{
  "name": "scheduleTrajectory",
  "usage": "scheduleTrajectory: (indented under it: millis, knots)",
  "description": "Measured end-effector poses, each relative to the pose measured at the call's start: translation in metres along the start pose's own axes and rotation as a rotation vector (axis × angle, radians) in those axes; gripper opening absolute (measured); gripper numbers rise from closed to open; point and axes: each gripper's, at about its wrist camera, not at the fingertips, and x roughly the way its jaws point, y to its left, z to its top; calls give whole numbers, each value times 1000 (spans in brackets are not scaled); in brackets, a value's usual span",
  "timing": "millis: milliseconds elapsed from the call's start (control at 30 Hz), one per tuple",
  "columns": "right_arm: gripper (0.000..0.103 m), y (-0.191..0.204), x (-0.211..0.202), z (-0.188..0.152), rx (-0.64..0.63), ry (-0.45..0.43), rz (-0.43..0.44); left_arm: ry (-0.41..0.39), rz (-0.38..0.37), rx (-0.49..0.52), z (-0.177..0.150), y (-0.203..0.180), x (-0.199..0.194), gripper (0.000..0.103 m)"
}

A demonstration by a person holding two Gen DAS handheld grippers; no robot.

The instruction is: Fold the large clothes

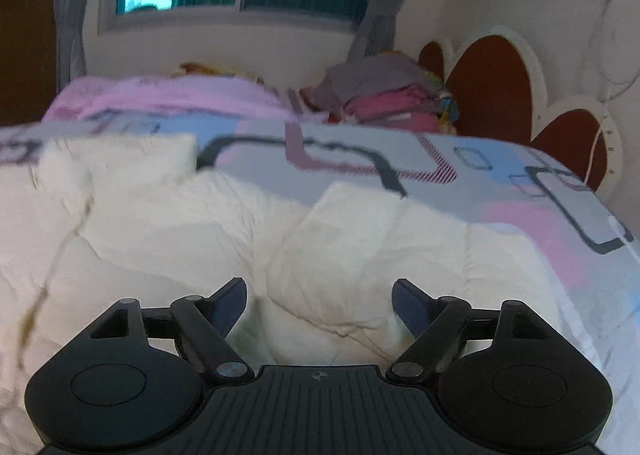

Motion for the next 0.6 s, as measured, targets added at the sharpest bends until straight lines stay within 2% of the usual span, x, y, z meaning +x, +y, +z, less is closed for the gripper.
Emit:
scheduleTrajectory:
  millis: [33,67,133,200,267,333,467,600]
  knots:
    - [76,0,8,-2,-6,11,-1,3,0,2,0,-2,1,83]
    - [66,-1,14,-5,-6,21,-1,5,-1,6,0,-4,1,83]
    - [60,-7,22,-8,11,32,-4,8,1,12,-1,-7,3,83]
    - [48,-13,22,-7,49,30,13,11,1,13,0,-9,5,83]
    - [22,-24,21,-5,110,28,41,16,-1,13,0,-11,6,83]
    - [10,-33,15,-2,168,23,65,17,-3,16,0,-12,7,83]
    - [9,-29,-14,11,219,-19,142,11,-23,1,4,-7,6,83]
    - [9,13,-49,29,190,-69,269,-4,-68,-31,12,3,-1,83]
